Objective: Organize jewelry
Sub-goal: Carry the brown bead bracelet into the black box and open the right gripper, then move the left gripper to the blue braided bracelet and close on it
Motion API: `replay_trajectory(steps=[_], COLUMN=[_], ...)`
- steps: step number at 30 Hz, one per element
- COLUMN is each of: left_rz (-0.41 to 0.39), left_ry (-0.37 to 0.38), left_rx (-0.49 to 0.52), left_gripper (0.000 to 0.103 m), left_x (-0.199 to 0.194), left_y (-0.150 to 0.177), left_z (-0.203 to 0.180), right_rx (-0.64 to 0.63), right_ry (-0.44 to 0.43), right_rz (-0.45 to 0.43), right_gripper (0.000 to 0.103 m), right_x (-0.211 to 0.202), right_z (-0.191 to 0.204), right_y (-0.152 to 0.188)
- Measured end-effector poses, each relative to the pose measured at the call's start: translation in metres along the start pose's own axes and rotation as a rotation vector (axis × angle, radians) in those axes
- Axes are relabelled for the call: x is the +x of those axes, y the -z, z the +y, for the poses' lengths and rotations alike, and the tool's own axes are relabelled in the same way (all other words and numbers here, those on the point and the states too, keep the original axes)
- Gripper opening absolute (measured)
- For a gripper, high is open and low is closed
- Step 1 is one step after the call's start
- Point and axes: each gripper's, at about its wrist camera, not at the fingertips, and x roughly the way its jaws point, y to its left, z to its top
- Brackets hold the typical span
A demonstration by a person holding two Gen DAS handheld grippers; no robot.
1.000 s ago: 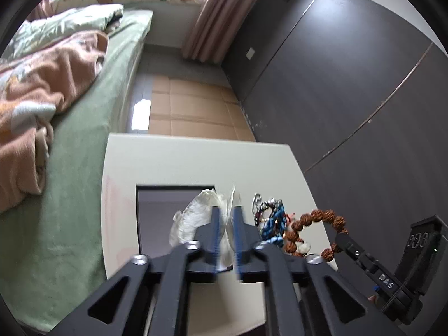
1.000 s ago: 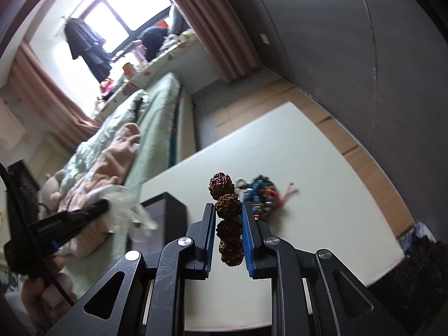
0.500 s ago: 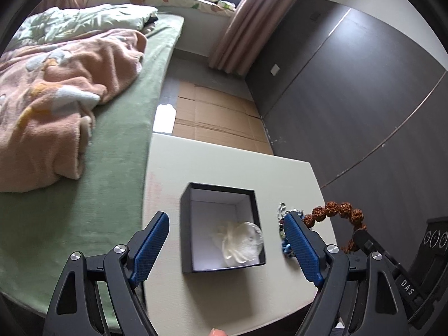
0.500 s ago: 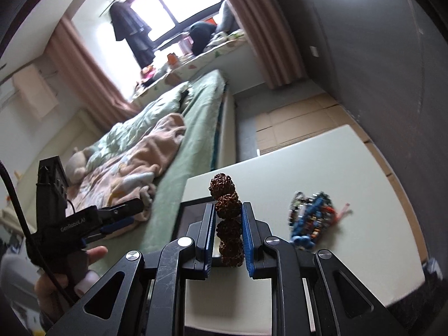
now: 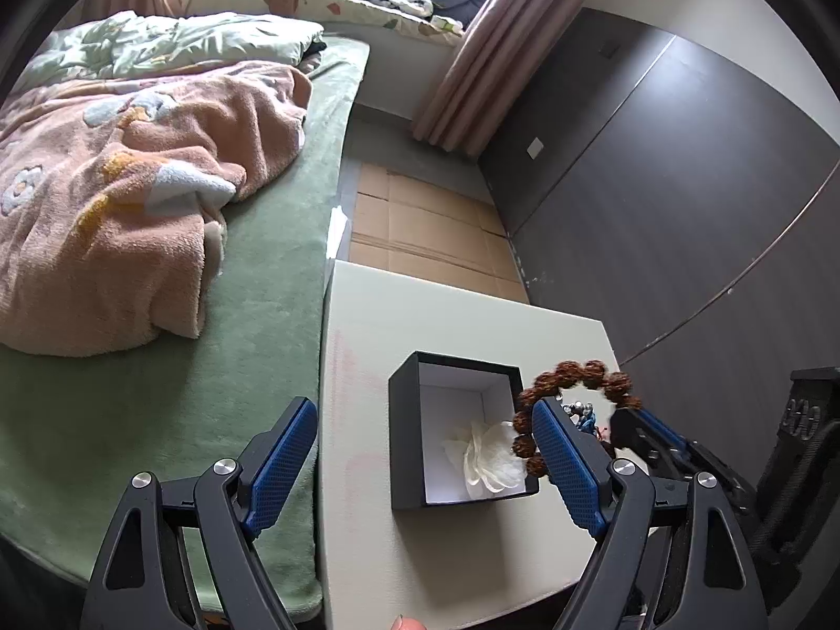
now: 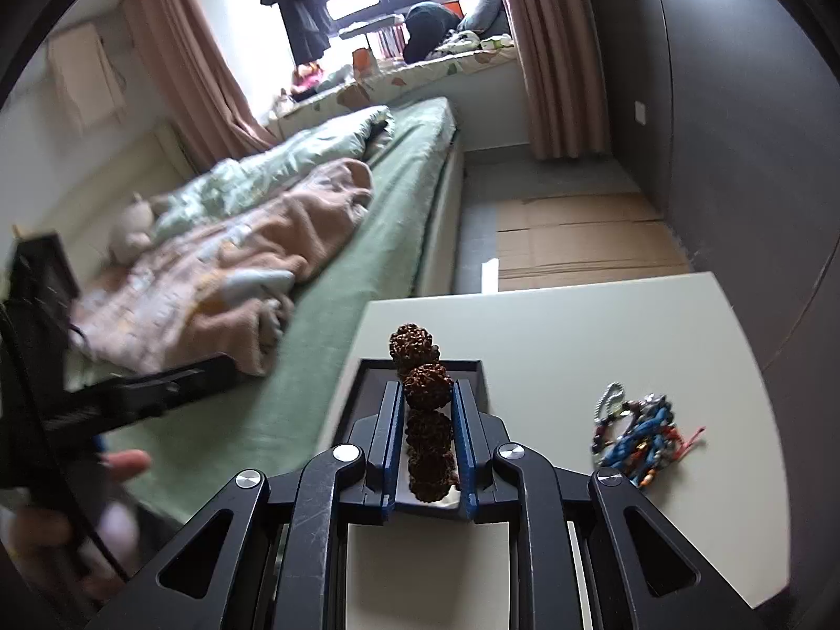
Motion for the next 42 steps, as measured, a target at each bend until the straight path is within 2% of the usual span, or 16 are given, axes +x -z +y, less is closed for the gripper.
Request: replay_trajectory(steps=[3, 5, 7, 14, 18, 20, 25, 27, 29, 31, 35, 42], left_rz=[-0.002, -0.004, -0.004, -0.002, 0.000, 0.003, 0.017, 0.025, 0.033, 0.040, 0.056, 0.091], left_ry=[0.004, 0.009, 0.010, 0.017, 0.032, 0.036, 0.056, 0.064, 0.069, 0.075, 0.091, 0.104], left_rx=[0.001, 0.006, 0.016, 0.023, 0.044, 0.062, 0.111, 0.129, 0.147, 0.161, 0.204, 0.286], left_gripper=[0.085, 0.085, 0.085, 0.085, 0.085, 0.085, 0.085, 0.085, 0.085, 0.085, 0.085, 0.085], left_x=[-0.001, -0.001, -0.001, 0.002, 0.006, 0.009, 0.019, 0.023, 0.029, 0.033, 0.044, 0.066], left_y=[-0.001, -0.001, 0.000, 0.001, 0.003, 0.004, 0.010, 0.013, 0.015, 0.018, 0.025, 0.038], left_z=[0.000, -0.002, -0.005, -0.013, -0.026, -0.034, -0.061, -0.070, -0.081, -0.090, -0.112, -0.144], right_rx=[-0.033, -0.016, 0.009, 0.091, 0.124, 0.139, 0.230, 0.270, 0.315, 0.345, 0.413, 0.531], right_ry=[0.038, -0.047, -0.131, -0.141, -0.111, -0.086, -0.044, -0.027, -0.002, 0.001, 0.007, 0.068], right_rz=[0.032, 0.057, 0.061, 0.042, 0.029, 0.024, -0.014, -0.019, -0.019, -0.018, -0.009, 0.035], right_gripper=[0.021, 0.031, 0.033, 0.033, 0.035, 0.050, 0.057, 0.062, 0.072, 0.076, 0.076, 0.076], right_x=[0.012, 0.014, 0.011, -0.009, -0.026, -0.035, -0.059, -0.065, -0.069, -0.071, -0.070, -0.066], right_z=[0.006, 0.005, 0.004, -0.021, -0.036, -0.043, -0.079, -0.095, -0.111, -0.121, -0.138, -0.170], right_y=[0.002, 0.003, 0.004, 0.008, 0.010, 0.011, 0.018, 0.022, 0.026, 0.029, 0.040, 0.063])
